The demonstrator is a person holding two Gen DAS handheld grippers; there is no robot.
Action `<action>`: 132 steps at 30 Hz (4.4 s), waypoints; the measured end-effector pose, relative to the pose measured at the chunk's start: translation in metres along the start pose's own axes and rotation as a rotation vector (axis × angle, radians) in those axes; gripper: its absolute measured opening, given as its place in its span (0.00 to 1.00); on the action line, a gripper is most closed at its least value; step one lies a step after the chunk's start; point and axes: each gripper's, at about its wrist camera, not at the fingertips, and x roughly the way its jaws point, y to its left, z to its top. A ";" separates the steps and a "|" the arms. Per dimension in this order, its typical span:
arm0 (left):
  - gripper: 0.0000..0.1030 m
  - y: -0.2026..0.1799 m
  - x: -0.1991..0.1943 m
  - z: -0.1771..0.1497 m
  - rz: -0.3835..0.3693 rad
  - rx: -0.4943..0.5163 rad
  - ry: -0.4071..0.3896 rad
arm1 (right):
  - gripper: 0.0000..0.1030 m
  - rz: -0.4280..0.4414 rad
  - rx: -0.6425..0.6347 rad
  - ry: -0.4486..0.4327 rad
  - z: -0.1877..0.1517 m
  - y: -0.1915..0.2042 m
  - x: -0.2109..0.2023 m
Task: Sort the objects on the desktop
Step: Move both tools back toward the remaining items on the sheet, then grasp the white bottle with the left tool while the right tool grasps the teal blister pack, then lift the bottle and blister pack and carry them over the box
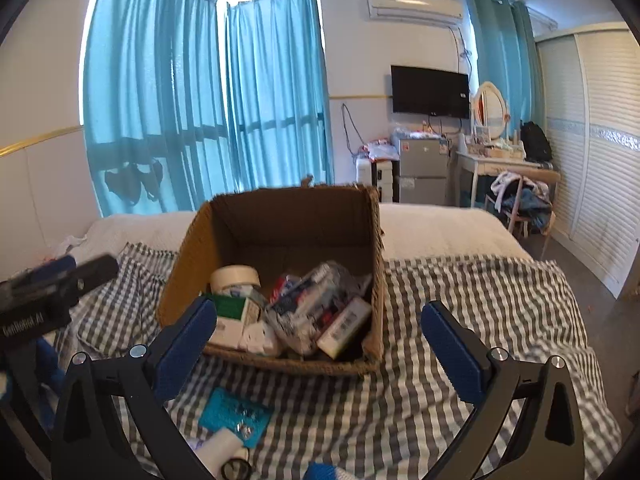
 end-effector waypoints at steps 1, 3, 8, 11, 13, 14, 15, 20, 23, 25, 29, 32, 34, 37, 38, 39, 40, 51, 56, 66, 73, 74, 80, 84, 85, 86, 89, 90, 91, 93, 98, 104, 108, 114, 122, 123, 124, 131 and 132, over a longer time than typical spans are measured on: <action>1.00 0.001 0.001 -0.006 -0.007 -0.002 0.016 | 1.00 0.009 -0.001 0.009 -0.004 0.000 0.000; 1.00 0.004 0.003 -0.020 0.002 -0.011 0.050 | 1.00 0.020 -0.013 0.027 -0.014 0.001 0.001; 1.00 -0.001 0.013 -0.048 0.017 0.021 0.135 | 1.00 0.040 -0.051 0.076 -0.030 0.005 0.003; 1.00 -0.004 0.016 -0.062 0.010 0.037 0.183 | 1.00 0.047 -0.050 0.083 -0.034 0.006 0.004; 1.00 -0.007 0.019 -0.074 0.022 0.056 0.219 | 0.98 0.054 -0.041 0.087 -0.036 0.004 0.005; 1.00 -0.008 0.022 -0.081 0.026 0.065 0.241 | 0.98 0.054 -0.039 0.090 -0.037 0.004 0.007; 1.00 -0.009 0.025 -0.087 0.023 0.075 0.263 | 0.98 0.057 -0.040 0.098 -0.039 0.004 0.010; 1.00 -0.017 0.031 -0.104 0.003 0.110 0.325 | 0.92 0.061 -0.048 0.151 -0.048 0.006 0.024; 1.00 -0.018 0.035 -0.112 0.009 0.121 0.360 | 0.92 0.070 -0.062 0.184 -0.054 0.010 0.033; 1.00 -0.018 0.041 -0.121 0.010 0.120 0.396 | 0.92 0.078 -0.074 0.201 -0.057 0.015 0.038; 1.00 -0.018 0.054 -0.139 -0.019 0.124 0.490 | 0.89 0.096 -0.081 0.250 -0.065 0.018 0.052; 0.99 -0.020 0.064 -0.150 -0.033 0.130 0.568 | 0.89 0.111 -0.058 0.284 -0.069 0.016 0.061; 0.96 -0.019 0.073 -0.157 -0.030 0.130 0.625 | 0.89 0.121 -0.039 0.309 -0.072 0.014 0.068; 0.96 -0.023 0.081 -0.167 -0.048 0.143 0.689 | 0.89 0.140 -0.031 0.345 -0.076 0.017 0.078; 0.96 -0.025 0.086 -0.172 -0.047 0.155 0.721 | 0.89 0.147 -0.034 0.356 -0.077 0.019 0.080; 0.96 -0.027 0.089 -0.177 -0.049 0.167 0.748 | 0.89 0.167 -0.042 0.375 -0.080 0.022 0.084; 0.88 -0.029 0.093 -0.182 -0.050 0.177 0.772 | 0.86 0.186 -0.046 0.394 -0.082 0.025 0.088; 0.42 0.037 0.072 -0.142 -0.015 -0.165 0.614 | 0.79 0.280 -0.205 0.579 -0.116 0.086 0.142; 0.42 0.047 0.057 -0.121 -0.005 -0.186 0.505 | 0.79 0.274 -0.233 0.616 -0.126 0.099 0.158; 0.42 0.090 0.059 -0.100 0.062 -0.269 0.434 | 0.87 0.263 -0.417 0.656 -0.145 0.138 0.187; 0.42 0.092 0.060 -0.101 0.060 -0.280 0.437 | 1.00 0.263 -0.537 0.653 -0.159 0.161 0.193; 0.42 0.092 0.060 -0.101 0.061 -0.282 0.438 | 1.00 0.262 -0.541 0.645 -0.159 0.162 0.194; 0.42 0.089 0.058 -0.097 0.067 -0.263 0.420 | 0.58 0.275 -0.477 0.617 -0.150 0.152 0.187; 0.42 0.091 0.049 -0.088 0.082 -0.254 0.380 | 0.39 0.265 -0.476 0.596 -0.149 0.150 0.179; 0.42 0.090 0.047 -0.086 0.086 -0.251 0.369 | 0.30 0.261 -0.478 0.588 -0.148 0.150 0.177; 0.42 0.091 0.044 -0.083 0.092 -0.248 0.358 | 0.28 0.256 -0.480 0.575 -0.147 0.151 0.172; 0.42 0.091 0.036 -0.076 0.103 -0.244 0.331 | 0.17 0.262 -0.472 0.546 -0.143 0.151 0.158; 0.42 0.091 0.033 -0.074 0.107 -0.240 0.322 | 0.12 0.261 -0.465 0.533 -0.141 0.149 0.154; 0.42 0.090 0.031 -0.072 0.108 -0.237 0.314 | 0.08 0.261 -0.455 0.526 -0.139 0.147 0.151; 0.42 0.087 0.026 -0.068 0.112 -0.225 0.295 | 0.07 0.275 -0.425 0.524 -0.139 0.140 0.143; 0.42 0.076 0.015 -0.060 0.107 -0.184 0.258 | 0.07 0.297 -0.403 0.488 -0.130 0.135 0.122; 0.42 0.062 0.003 -0.051 0.098 -0.139 0.225 | 0.06 0.326 -0.348 0.461 -0.117 0.126 0.098; 0.42 0.053 -0.005 -0.046 0.096 -0.118 0.203 | 0.06 0.341 -0.305 0.412 -0.105 0.103 0.080; 0.42 0.041 -0.024 -0.034 0.085 -0.093 0.160 | 0.06 0.343 -0.246 0.308 -0.080 0.106 0.051; 0.42 0.022 -0.048 -0.017 0.059 -0.056 0.099 | 0.06 0.325 -0.203 0.185 -0.043 0.090 0.022; 0.42 0.019 -0.051 -0.016 0.056 -0.049 0.092 | 0.06 0.323 -0.199 0.168 -0.039 0.089 0.017; 0.42 0.017 -0.054 -0.014 0.053 -0.043 0.083 | 0.06 0.321 -0.195 0.152 -0.036 0.086 0.011; 0.42 -0.002 -0.072 0.002 0.014 0.006 0.029 | 0.06 0.311 -0.165 0.051 -0.011 0.063 -0.034; 0.42 -0.004 -0.074 0.004 0.008 0.012 0.022 | 0.06 0.309 -0.160 0.032 -0.005 0.060 -0.040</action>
